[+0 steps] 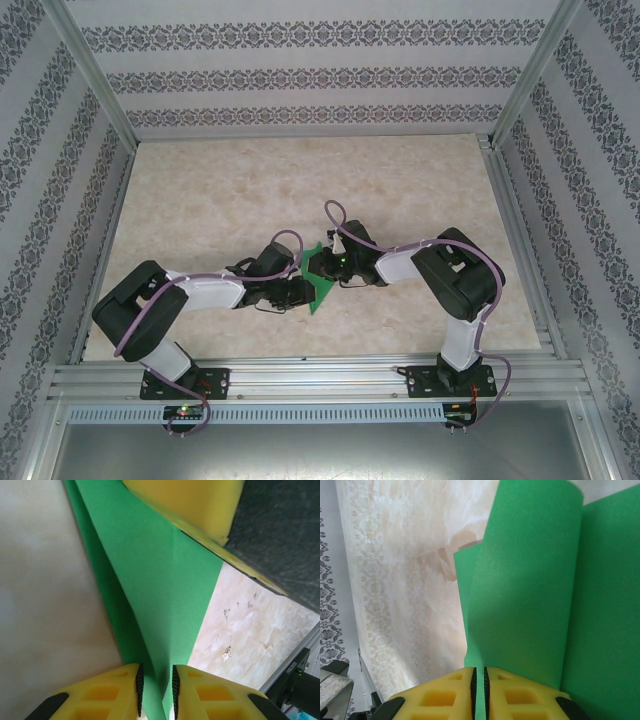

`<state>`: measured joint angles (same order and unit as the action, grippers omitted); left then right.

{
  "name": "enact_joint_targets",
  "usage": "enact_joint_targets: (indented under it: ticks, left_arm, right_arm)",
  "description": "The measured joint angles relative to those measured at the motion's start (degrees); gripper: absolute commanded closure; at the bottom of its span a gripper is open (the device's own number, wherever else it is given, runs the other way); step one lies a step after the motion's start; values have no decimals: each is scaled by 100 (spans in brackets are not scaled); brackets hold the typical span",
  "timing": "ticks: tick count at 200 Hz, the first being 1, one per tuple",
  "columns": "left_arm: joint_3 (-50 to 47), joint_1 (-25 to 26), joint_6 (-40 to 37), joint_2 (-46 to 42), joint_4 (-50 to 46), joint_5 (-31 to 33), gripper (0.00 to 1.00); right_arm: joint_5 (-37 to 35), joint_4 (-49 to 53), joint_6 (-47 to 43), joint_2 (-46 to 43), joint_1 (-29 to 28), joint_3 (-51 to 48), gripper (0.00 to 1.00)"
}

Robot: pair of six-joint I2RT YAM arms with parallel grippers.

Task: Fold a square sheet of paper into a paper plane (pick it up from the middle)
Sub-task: Fourth fold the wing at the center of the table.

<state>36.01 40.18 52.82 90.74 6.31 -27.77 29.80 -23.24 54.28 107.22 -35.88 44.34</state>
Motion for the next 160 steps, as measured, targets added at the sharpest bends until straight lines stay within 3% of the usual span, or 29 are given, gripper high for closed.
enact_joint_targets:
  ticks: [92,160]
  left_arm:
    - [33,0,9,146,37,42,93]
    - [-107,0,-35,42,85,186,94]
  right_arm:
    - [2,0,0,4,0,0,84]
    - [4,-33,0,33,0,0,85]
